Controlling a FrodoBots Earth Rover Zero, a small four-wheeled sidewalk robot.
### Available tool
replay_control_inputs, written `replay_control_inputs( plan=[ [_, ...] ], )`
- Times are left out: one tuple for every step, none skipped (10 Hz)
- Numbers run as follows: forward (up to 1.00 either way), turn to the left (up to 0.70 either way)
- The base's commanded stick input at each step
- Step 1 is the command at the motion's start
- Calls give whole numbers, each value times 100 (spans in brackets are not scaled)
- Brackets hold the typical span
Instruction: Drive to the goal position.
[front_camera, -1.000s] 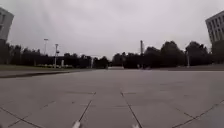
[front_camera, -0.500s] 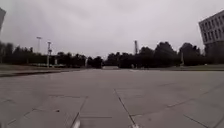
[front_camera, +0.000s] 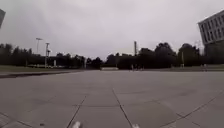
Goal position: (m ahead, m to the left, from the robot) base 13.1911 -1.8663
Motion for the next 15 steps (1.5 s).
replay_control_inputs(
  plan=[
    [70, -9],
    [70, 0],
    [70, 0],
    [70, 0],
    [70, 0],
    [70, 0],
    [70, 0],
    [70, 0],
    [70, 0],
    [70, 0],
    [70, 0],
    [70, 0],
    [70, 0],
    [70, 0],
    [70, 0]
  ],
)
